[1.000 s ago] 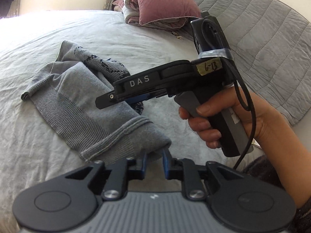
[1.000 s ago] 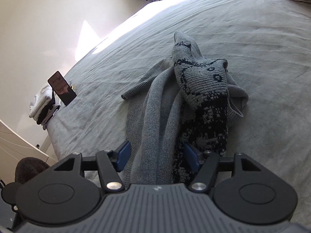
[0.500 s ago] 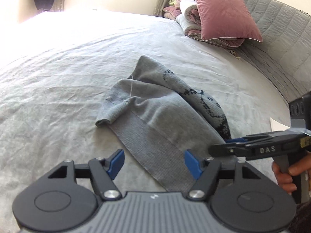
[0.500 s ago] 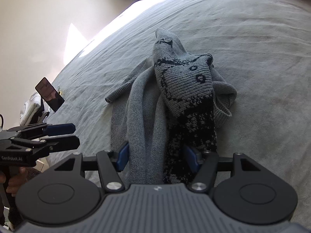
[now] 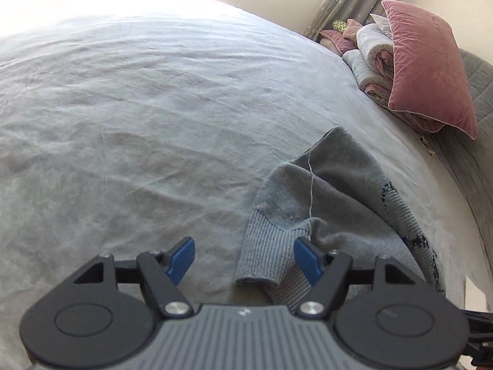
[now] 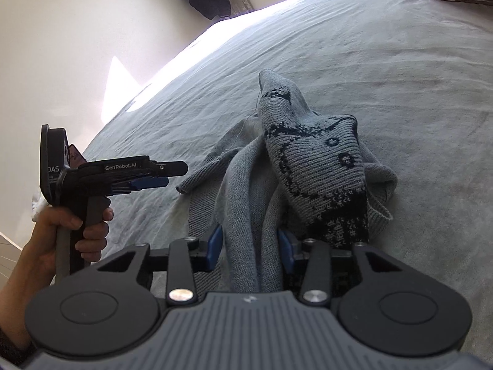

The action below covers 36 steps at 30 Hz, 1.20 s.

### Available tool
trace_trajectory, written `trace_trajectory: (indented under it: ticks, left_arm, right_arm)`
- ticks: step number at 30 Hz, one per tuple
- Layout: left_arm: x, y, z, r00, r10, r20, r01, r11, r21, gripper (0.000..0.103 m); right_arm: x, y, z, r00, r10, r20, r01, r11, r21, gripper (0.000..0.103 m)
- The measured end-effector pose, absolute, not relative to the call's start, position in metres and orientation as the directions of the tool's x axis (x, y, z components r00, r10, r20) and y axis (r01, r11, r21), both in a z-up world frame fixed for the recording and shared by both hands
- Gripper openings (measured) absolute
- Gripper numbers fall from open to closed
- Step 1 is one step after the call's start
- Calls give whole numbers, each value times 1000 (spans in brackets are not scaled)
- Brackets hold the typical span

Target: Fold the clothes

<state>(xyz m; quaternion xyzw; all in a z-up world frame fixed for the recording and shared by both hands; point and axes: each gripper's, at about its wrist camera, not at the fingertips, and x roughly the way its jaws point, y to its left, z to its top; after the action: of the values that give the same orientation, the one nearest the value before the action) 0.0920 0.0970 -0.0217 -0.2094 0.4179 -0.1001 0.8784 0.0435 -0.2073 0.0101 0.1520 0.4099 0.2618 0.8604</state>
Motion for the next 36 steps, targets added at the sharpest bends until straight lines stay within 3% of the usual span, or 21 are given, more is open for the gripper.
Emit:
trace_trajectory:
  ticks: [4, 7, 9, 10, 11, 12, 19, 20, 28, 36]
  left_arm:
    - [103, 98, -36, 643, -371, -670, -14, 869, -495, 66]
    - [106, 93, -34, 651, -346, -676, -2, 889, -457, 50]
    - [109, 90, -35, 650, -342, -679, 6, 895, -446, 28]
    - [110, 90, -36, 650, -338, -681, 5, 898, -441, 22]
    - [110, 90, -37, 649, -336, -683, 6, 900, -437, 9]
    - [109, 90, -37, 650, -338, -681, 6, 898, -440, 3]
    - [86, 95, -10, 707, -305, -638, 22, 911, -412, 1]
    - [81, 97, -5, 719, -288, -633, 14, 916, -400, 1]
    - [30, 130, 32, 786, -191, -587, -27, 939, -342, 1]
    - [-21, 173, 48, 789, -174, -589, -23, 950, -311, 1]
  right_arm:
    - [52, -204, 2, 536, 558, -634, -300, 827, 475, 38]
    - [59, -201, -3, 531, 558, -638, -289, 827, 482, 38]
    - [63, -198, -4, 531, 556, -639, -291, 828, 479, 35]
    - [64, -197, -5, 531, 555, -641, -291, 829, 477, 34]
    - [64, -196, -6, 531, 553, -642, -289, 831, 476, 31]
    - [64, -196, -5, 532, 552, -642, -287, 831, 477, 29]
    - [48, -198, 11, 545, 587, -600, -333, 807, 487, 18]
    - [45, -199, 13, 546, 605, -580, -344, 793, 503, 8]
    - [22, -186, 27, 517, 665, -539, -408, 745, 527, 8]
    - [3, -171, 39, 430, 745, -510, -480, 667, 570, 8]
